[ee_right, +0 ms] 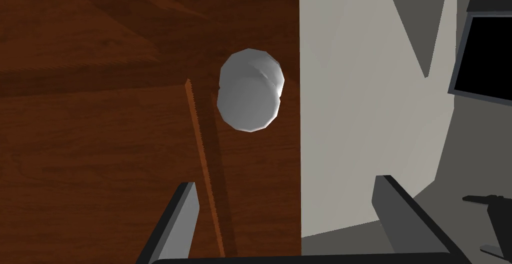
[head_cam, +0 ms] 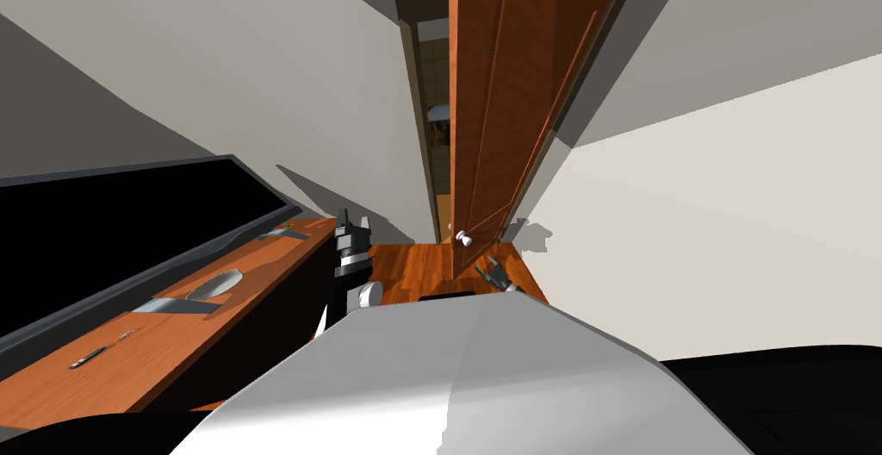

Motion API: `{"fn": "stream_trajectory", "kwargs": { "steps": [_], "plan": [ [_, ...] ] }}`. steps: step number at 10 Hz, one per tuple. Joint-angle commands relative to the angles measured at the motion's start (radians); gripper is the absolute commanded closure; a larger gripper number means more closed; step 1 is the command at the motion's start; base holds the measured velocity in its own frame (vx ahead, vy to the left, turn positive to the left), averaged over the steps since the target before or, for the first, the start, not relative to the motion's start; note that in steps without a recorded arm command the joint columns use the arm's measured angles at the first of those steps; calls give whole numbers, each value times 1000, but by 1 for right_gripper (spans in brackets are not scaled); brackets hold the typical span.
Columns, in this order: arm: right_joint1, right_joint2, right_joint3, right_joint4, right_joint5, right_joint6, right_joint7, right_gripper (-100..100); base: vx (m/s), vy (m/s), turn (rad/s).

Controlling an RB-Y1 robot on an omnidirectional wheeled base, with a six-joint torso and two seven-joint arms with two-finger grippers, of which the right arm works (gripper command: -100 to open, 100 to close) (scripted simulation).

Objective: Pull the door open

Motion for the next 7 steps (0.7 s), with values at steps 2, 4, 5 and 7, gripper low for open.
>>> {"fn": "stream_trajectory", "kwargs": {
  "steps": [2,4,5,7],
  "plan": [
    [-59,-9,-1,61,6,-8,-2,-100,19,106,-52],
    [-113,-18,-2,116,11,-17,-3,-100,20,98,-62],
    [-141,-22,-3,145,14,-21,-3,-100,49,84,-53],
    [-194,-31,-5,206,18,-29,-3,-100,76,85,-68]
  ]
}}
